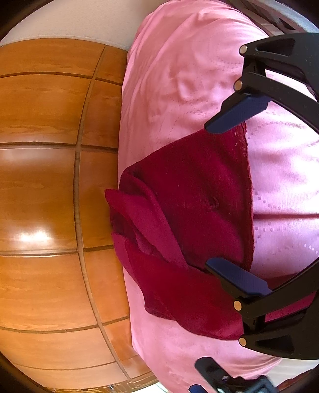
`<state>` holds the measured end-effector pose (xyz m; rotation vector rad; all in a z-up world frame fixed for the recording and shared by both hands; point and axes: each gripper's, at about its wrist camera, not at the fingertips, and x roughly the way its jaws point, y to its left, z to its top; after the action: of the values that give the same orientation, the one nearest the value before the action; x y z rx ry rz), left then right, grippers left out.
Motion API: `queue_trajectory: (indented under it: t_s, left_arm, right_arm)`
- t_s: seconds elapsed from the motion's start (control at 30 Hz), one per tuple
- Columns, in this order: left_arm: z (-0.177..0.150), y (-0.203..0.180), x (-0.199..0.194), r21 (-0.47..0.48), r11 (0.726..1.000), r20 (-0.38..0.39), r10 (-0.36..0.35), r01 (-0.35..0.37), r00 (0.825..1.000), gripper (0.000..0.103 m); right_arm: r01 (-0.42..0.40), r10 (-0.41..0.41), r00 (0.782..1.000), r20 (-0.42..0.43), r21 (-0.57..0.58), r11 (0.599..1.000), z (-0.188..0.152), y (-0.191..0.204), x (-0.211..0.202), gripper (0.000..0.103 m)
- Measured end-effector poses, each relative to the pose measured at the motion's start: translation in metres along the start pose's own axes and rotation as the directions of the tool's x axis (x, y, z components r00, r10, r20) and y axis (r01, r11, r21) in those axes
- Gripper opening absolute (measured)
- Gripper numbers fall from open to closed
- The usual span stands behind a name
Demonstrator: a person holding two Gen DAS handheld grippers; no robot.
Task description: Fold small clothes
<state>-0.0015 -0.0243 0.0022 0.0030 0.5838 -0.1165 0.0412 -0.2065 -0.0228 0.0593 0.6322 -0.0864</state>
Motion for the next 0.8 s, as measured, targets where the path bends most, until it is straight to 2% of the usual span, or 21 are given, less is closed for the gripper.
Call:
queue_trajectory:
  t_s: [0.03, 0.07, 0.13, 0.17, 0.23, 0.3, 0.33, 0.4, 0.47, 0.5, 0.53, 0.57, 0.6, 0.63, 0.7, 0.73, 0.77, 0.8]
  left_arm:
    - [-0.001, -0.006, 0.000, 0.029, 0.999, 0.016, -0.029, 0.028, 0.999, 0.099]
    - [-0.002, -0.012, 0.002, 0.070, 0.996, -0.003, -0.052, 0.052, 0.999, 0.097]
    - [-0.007, -0.026, 0.011, 0.143, 0.982, -0.078, -0.116, 0.126, 0.990, 0.086]
    - [-0.010, -0.032, 0.015, 0.173, 0.973, -0.105, -0.134, 0.151, 0.985, 0.083]
    - [-0.015, -0.044, 0.023, 0.188, 0.956, -0.156, -0.197, 0.225, 0.968, 0.079]
    - [-0.020, -0.051, 0.039, 0.215, 0.941, -0.238, -0.211, 0.263, 0.948, 0.075]
    - [-0.023, -0.054, 0.046, 0.228, 0.934, -0.271, -0.210, 0.275, 0.939, 0.075]
    - [-0.031, -0.065, 0.055, 0.250, 0.927, -0.286, -0.204, 0.279, 0.936, 0.075]
    - [-0.044, -0.078, 0.063, 0.296, 0.918, -0.314, -0.169, 0.265, 0.934, 0.071]
    - [-0.052, -0.081, 0.065, 0.325, 0.915, -0.310, -0.138, 0.241, 0.941, 0.061]
    - [-0.056, -0.079, 0.059, 0.324, 0.916, -0.299, -0.136, 0.235, 0.944, 0.048]
    - [-0.053, -0.077, 0.063, 0.335, 0.917, -0.285, -0.119, 0.215, 0.951, 0.039]
    - [-0.051, -0.071, 0.061, 0.315, 0.924, -0.278, -0.130, 0.219, 0.952, 0.027]
    - [-0.047, -0.059, 0.057, 0.263, 0.932, -0.279, -0.176, 0.251, 0.944, 0.025]
    - [-0.039, -0.035, 0.045, 0.163, 0.937, -0.260, -0.261, 0.309, 0.930, 0.020]
    - [-0.030, -0.025, 0.046, 0.133, 0.937, -0.255, -0.284, 0.324, 0.924, 0.020]
    - [-0.023, -0.016, 0.045, 0.094, 0.935, -0.247, -0.311, 0.342, 0.918, 0.020]
    - [-0.014, -0.001, 0.041, 0.028, 0.927, -0.238, -0.357, 0.374, 0.903, 0.019]
  right_arm:
    - [0.005, -0.005, 1.000, -0.003, 0.008, 1.000, 0.000, -0.004, 0.001, 0.101]
    - [0.013, -0.013, 1.000, -0.005, 0.016, 1.000, 0.000, -0.007, 0.002, 0.101]
    - [0.037, -0.037, 0.999, -0.008, 0.032, 0.999, 0.002, -0.017, 0.005, 0.101]
    - [0.043, -0.042, 0.999, -0.009, 0.038, 0.998, 0.002, -0.021, 0.006, 0.101]
    - [0.058, -0.058, 0.998, -0.014, 0.058, 0.997, 0.003, -0.030, 0.008, 0.101]
    - [0.069, -0.068, 0.997, -0.023, 0.067, 0.995, 0.003, -0.036, 0.012, 0.101]
    - [0.070, -0.068, 0.997, -0.028, 0.071, 0.995, 0.003, -0.038, 0.013, 0.101]
    - [0.064, -0.061, 0.997, -0.038, 0.076, 0.995, 0.004, -0.040, 0.018, 0.101]
    - [0.048, -0.045, 0.998, -0.043, 0.081, 0.996, 0.007, -0.041, 0.023, 0.101]
    - [0.023, -0.019, 0.999, -0.046, 0.089, 0.996, 0.010, -0.040, 0.027, 0.101]
    - [0.007, -0.003, 0.999, -0.048, 0.092, 0.996, 0.011, -0.039, 0.029, 0.101]
    - [-0.013, 0.018, 0.999, -0.050, 0.095, 0.995, 0.014, -0.037, 0.032, 0.101]
    - [-0.045, 0.050, 0.997, -0.055, 0.096, 0.994, 0.018, -0.033, 0.037, 0.099]
    - [-0.068, 0.074, 0.995, -0.061, 0.096, 0.993, 0.020, -0.030, 0.041, 0.096]
    - [-0.162, 0.173, 0.981, -0.090, 0.116, 0.980, 0.028, -0.021, 0.055, 0.081]
    - [-0.191, 0.205, 0.974, -0.102, 0.128, 0.973, 0.031, -0.018, 0.062, 0.077]
    - [-0.226, 0.244, 0.963, -0.118, 0.145, 0.963, 0.034, -0.013, 0.070, 0.072]
    - [-0.266, 0.291, 0.946, -0.142, 0.168, 0.949, 0.037, -0.006, 0.081, 0.066]
